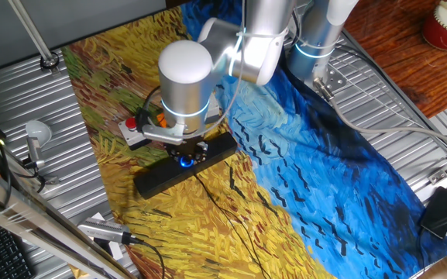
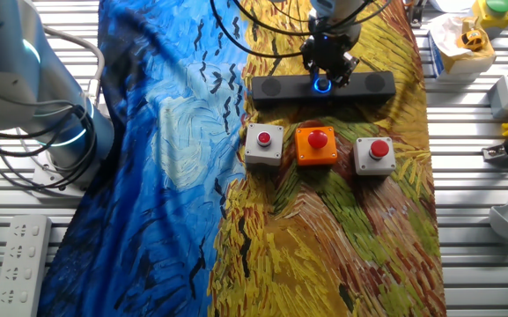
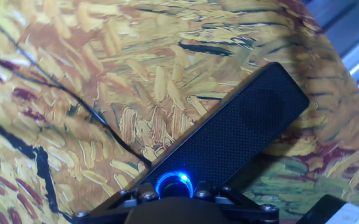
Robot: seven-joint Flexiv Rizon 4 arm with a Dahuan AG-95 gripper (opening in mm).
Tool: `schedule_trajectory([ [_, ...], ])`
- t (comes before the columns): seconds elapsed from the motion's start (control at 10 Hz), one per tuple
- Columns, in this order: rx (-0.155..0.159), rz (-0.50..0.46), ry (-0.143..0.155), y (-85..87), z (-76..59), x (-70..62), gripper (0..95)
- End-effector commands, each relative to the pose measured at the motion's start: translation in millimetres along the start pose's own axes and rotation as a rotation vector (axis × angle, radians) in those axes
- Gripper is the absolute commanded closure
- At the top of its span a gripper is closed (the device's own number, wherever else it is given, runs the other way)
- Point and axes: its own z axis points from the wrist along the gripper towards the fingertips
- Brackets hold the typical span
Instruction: Turn the knob to decrease the volume of the speaker
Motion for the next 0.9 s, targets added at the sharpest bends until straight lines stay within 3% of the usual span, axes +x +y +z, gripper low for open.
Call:
schedule_trajectory([
  [0.1,-0.015,0.025,-0.006,0.3,-0.2,0.7,57.0],
  [0.2,-0.026,0.047,-0.008,0.1,-0.4,1.1,57.0],
  [0.3,-0.029,0.055,-0.011,0.1,-0.5,1.2,76.0],
  [0.5,-0.049,0.076,-0.017,-0.2,-0.8,1.9,76.0],
  [0.9,-0.051,0.075,-0.014,-0.1,-1.1,1.9,76.0],
])
